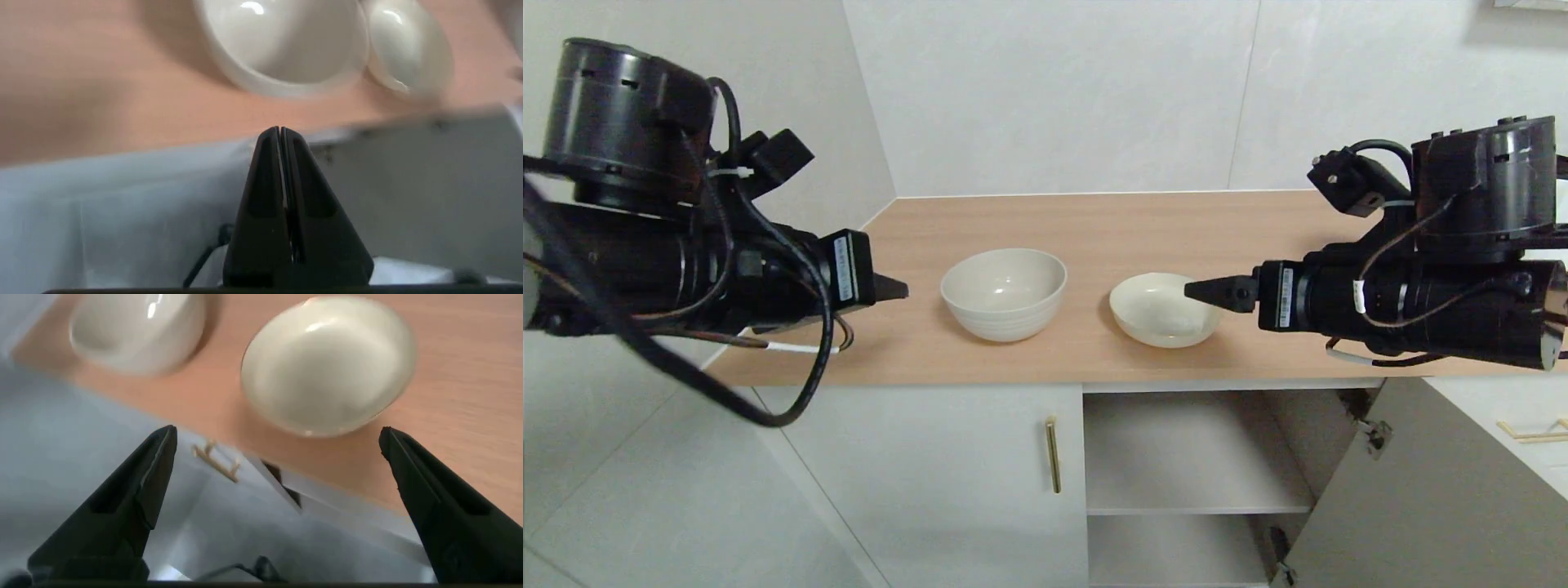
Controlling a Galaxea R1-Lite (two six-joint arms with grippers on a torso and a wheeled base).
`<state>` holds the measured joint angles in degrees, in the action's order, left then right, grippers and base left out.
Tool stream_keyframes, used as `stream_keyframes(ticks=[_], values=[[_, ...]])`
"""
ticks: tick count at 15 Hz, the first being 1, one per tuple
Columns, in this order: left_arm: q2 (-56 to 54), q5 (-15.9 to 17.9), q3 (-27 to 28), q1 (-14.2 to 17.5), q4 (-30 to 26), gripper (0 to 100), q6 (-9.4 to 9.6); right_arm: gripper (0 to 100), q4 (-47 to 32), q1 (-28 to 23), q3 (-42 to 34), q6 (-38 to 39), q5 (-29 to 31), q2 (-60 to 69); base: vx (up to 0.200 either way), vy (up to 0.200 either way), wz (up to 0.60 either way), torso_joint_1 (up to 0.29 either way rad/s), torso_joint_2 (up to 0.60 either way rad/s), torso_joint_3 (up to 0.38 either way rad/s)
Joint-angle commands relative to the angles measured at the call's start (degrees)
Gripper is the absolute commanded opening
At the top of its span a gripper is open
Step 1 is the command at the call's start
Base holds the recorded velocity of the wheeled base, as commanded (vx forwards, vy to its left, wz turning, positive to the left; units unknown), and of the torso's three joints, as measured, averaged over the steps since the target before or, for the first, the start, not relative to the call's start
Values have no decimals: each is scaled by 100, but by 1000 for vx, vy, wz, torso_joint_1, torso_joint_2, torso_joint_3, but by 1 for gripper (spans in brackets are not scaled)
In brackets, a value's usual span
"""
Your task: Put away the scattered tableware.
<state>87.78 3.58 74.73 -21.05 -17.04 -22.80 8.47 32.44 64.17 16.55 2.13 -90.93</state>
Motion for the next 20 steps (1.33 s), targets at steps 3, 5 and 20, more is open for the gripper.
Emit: stream_keyframes(ticks=[3,5,20], values=[[854,-842,701,-66,17,0,-612,100,-135,-10,403,76,595,-153,0,0,0,0,0,0],[1057,-1062,824,-118,26,0,-700,100,-127,-10,394,146,604,-100,0,0,0,0,0,0],[1979,-1272,965,-30,456,100,-252,100,-109,-124,394,155,586,-171,0,0,0,0,0,0]])
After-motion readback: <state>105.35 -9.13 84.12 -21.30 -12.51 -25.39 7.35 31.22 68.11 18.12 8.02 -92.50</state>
